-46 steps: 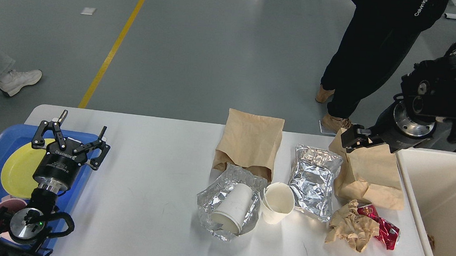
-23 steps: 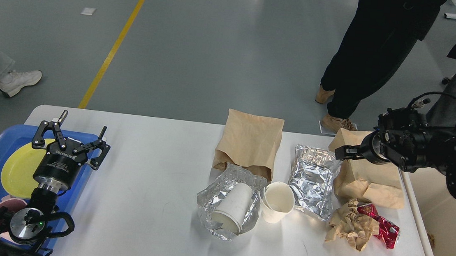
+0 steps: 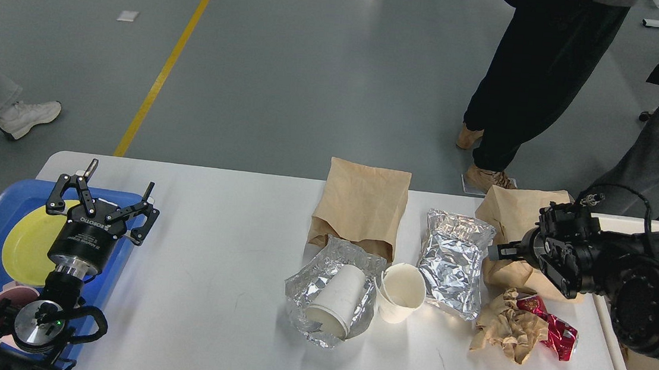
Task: Tidy desktop
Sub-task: 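Lower the right gripper onto the brown paper bag and grasp it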
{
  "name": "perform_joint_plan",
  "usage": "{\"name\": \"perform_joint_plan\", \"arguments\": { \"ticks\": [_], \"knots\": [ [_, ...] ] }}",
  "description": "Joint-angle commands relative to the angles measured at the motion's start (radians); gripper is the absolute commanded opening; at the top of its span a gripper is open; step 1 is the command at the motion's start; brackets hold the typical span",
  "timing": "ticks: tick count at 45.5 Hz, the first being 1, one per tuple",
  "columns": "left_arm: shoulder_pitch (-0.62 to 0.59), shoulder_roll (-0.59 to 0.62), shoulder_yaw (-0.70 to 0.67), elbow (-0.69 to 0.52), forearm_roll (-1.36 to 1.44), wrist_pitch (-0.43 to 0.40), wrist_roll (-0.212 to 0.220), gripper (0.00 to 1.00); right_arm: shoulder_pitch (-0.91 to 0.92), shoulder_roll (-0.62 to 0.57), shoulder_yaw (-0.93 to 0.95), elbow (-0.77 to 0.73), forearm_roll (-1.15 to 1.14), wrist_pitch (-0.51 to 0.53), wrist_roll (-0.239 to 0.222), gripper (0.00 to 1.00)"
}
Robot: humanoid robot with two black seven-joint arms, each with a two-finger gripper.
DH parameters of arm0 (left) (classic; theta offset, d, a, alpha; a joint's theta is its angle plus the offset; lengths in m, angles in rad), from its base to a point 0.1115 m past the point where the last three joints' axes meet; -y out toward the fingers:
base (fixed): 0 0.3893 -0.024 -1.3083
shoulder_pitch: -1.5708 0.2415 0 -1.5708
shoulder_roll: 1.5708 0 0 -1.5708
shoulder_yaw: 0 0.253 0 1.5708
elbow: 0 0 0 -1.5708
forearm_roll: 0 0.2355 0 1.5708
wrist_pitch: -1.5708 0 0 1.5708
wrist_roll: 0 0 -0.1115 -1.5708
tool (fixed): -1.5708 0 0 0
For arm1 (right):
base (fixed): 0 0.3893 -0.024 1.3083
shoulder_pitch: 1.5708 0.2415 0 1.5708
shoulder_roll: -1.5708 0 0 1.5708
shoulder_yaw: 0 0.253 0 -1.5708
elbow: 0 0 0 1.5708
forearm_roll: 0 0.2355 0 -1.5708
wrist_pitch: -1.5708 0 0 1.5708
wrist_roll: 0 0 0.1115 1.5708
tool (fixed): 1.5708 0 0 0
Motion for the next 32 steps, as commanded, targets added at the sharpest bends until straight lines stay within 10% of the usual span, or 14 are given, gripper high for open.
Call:
{"name": "perform_joint_plan", "arguments": {
  "ticks": [1,12,25,32],
  "knots": [
    [0.000,0.000,0.000,0.000,0.000,0.000,-0.001,0.97,-0.049,0.002,0.012,-0.002,0.006,-0.069,-0.007,0.97],
    [0.000,0.000,0.002,0.000,0.000,0.000,-0.001,0.97,-0.112,-0.001,0.068,-0.006,0.013,-0.172,-0.012,0.85],
    [0.000,0.000,0.002,0.001,0.000,0.000,0.000,0.97,-0.119,0.001,0.073,-0.005,0.012,-0.169,-0.055,0.14],
    [0.000,0.000,0.000,0.000,0.000,0.000,-0.001,0.97,-0.119,0.001,0.073,-0.003,0.010,-0.167,-0.081,0.06]
  ]
}}
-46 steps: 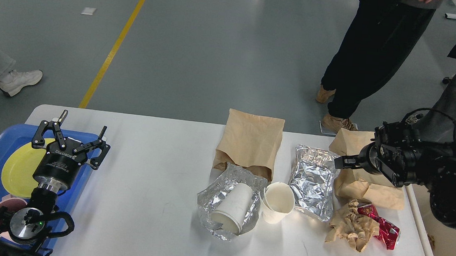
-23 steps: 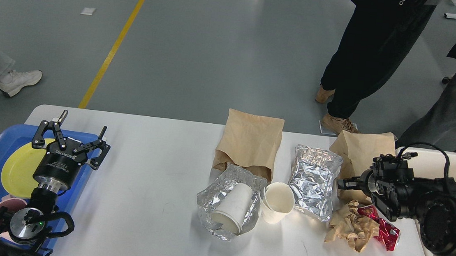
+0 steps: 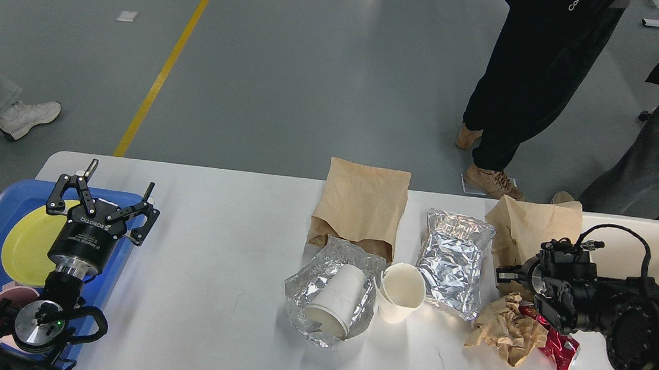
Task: Tidy desktop
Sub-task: 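Lower the right gripper onto the brown paper bag and grasp it, then lift the brown paper bag and drop it into the white bin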
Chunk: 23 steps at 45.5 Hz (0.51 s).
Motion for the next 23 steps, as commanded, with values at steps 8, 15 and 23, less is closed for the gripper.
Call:
{"name": "perform_joint_plan", "arguments": {
  "ticks": [8,15,23],
  "knots": [
    [0.000,0.000,0.000,0.000,0.000,0.000,0.000,0.96,-0.007,-0.003,0.011,0.001,0.001,-0.003,-0.017,0.00],
    [0.000,0.000,-0.001,0.000,0.000,0.000,0.000,0.97,-0.005,-0.003,0.011,0.002,0.002,0.009,-0.042,0.00],
    [0.000,0.000,0.000,0.000,0.000,0.000,0.000,0.97,-0.003,-0.003,0.029,0.003,0.007,0.011,-0.053,0.00]
  ]
}}
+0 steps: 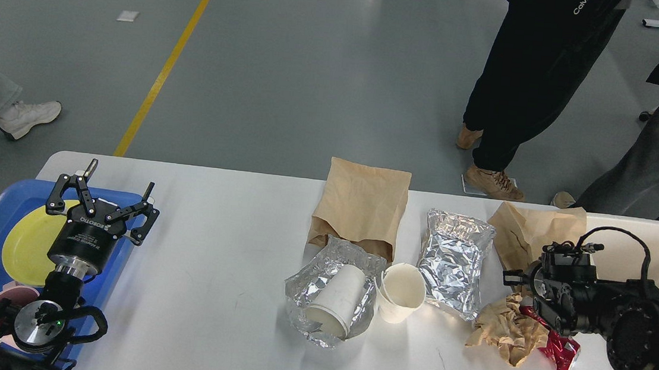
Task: Tidy desktop
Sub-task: 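Lift the brown paper bag and drop it into the white bin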
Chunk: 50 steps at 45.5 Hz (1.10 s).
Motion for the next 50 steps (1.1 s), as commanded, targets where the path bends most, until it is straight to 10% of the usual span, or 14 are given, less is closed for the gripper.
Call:
{"name": "perform_joint_plan", "arguments": {
  "ticks": [1,16,31,50],
  "knots": [
    [0.000,0.000,0.000,0.000,0.000,0.000,0.000,0.97,0.003,-0.002,0.023,0.000,0.004,0.001,-0.004,0.00],
    [0.000,0.000,0.000,0.002,0.000,0.000,0.001,0.97,0.145,-0.085,0.133,0.081,0.020,0.144,-0.051,0.00],
    [0.002,0.000,0.000,0.000,0.000,0.000,0.001,0.97,0.691,-0.373,0.027,0.647,0.065,0.401,-0.123,0.00],
    [0.000,0.002,0.001,0.000,0.000,0.000,0.001,0.97,1.277,-0.372,-0.410,1.232,0.289,0.401,-0.113,0.00]
  ]
}}
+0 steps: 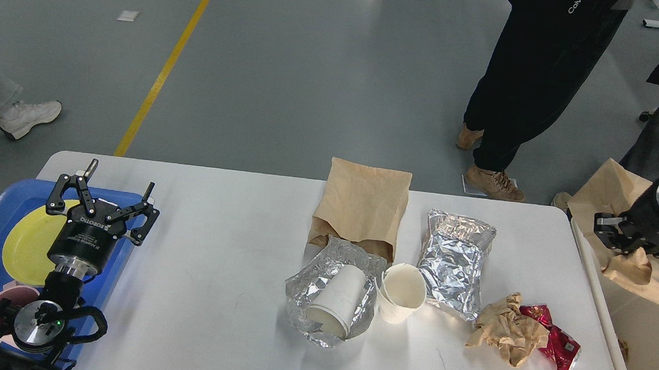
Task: Tidy desktop
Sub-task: 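Lift the brown paper bag and drop it into the white bin, then raise the right gripper out of the bin toward the other brown bag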
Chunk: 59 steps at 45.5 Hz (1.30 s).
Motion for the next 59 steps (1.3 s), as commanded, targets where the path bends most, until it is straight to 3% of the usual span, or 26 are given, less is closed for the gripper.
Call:
{"name": "perform_joint_plan", "arguments": {
  "ticks": [1,8,18,25,32,40,48,59],
  "knots": [
    [0.000,0.001,0.001,0.001,0.000,0.000,0.000,0.97,0.089,-0.009,-0.067,0.095,0.007,0.003,0.006,0.00],
    [0.000,0.001,0.001,0.000,0.000,0.000,-0.002,0.97,0.089,-0.076,-0.112,0.092,-0.002,-0.042,0.029,0.00],
    [0.000,0.000,0.003,0.000,0.000,0.000,-0.002,0.97,-0.026,-0.284,-0.130,0.006,-0.236,-0.201,0.210,0.00],
    [0.000,0.000,0.001,0.000,0.000,0.000,-0.002,0.96,-0.299,-0.372,-0.029,-0.273,-0.277,-0.209,0.270,0.00],
    [0.000,0.000,0.001,0.000,0.000,0.000,0.000,0.97,-0.725,-0.368,0.267,-0.594,-0.277,-0.206,0.282,0.00],
    [0.000,0.000,0.001,0.001,0.000,0.000,0.000,0.97,-1.169,-0.242,0.583,-0.954,-0.277,-0.212,0.281,0.00],
    [0.000,0.000,0.001,0.001,0.000,0.000,0.000,0.97,-1.448,-0.036,0.695,-1.315,-0.267,-0.263,0.278,0.00],
    [0.000,0.001,0.001,0.000,0.000,0.000,0.000,0.97,-1.585,0.088,0.703,-1.401,-0.264,-0.385,0.267,0.00]
  ]
}}
